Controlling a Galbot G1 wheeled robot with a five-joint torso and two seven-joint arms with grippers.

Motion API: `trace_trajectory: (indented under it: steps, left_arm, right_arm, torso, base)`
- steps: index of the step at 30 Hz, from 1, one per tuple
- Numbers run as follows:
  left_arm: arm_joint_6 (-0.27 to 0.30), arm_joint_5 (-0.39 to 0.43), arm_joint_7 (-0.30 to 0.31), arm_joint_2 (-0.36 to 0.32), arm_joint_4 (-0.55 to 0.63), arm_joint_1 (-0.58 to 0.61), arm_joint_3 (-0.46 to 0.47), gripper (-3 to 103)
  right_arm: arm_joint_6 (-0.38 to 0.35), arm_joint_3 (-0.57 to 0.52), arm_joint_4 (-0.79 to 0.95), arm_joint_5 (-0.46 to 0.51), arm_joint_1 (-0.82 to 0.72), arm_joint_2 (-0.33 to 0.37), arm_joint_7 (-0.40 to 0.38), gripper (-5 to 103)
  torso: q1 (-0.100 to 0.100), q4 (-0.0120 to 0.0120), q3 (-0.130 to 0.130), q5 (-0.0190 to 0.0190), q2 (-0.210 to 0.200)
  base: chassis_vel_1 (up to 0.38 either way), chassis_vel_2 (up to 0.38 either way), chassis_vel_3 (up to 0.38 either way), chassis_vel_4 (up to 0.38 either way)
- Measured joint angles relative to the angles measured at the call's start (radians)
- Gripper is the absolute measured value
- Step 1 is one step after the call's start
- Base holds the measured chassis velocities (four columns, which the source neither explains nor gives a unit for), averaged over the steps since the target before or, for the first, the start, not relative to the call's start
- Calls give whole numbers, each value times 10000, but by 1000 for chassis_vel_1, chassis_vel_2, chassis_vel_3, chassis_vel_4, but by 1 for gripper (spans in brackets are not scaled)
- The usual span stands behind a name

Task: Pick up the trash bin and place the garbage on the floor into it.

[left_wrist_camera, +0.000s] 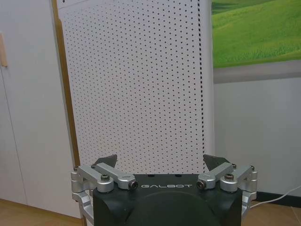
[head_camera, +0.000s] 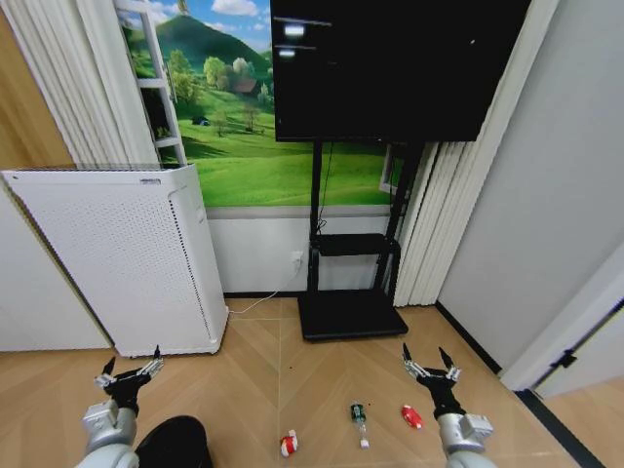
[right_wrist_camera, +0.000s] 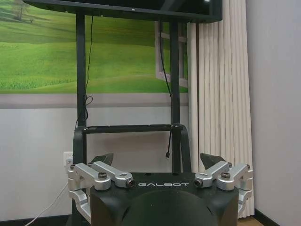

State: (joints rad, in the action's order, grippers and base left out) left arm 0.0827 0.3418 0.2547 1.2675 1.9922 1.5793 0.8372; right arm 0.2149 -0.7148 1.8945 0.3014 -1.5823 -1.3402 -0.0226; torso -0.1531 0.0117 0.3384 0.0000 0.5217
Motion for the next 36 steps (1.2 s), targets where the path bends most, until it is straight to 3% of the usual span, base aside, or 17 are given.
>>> trace_trajectory:
  steps: [9, 19, 36]
  left_arm:
    - [-144, 82, -118, -101, -71, -92, -12, 100]
    - [-1180, 231, -1252, -156, -62, -76, -160, 100]
    - [-1290, 319, -1292, -161, -99, -41, -123, 100]
  right_arm:
    - [19, 51, -69, -104, 55, -66, -1, 100]
    - [18, 58, -127, -91, 128, -35, -15, 100]
    - [13, 28, -102, -69, 93, -25, -17, 100]
  torso:
    - [144, 0, -239, 0, -381]
    - [319, 0, -537, 0, -855]
    - [533, 0, -968, 0, -1499]
  base:
    - [0, 0, 0, 0]
    - [0, 0, 0, 0]
    - [0, 0, 0, 0]
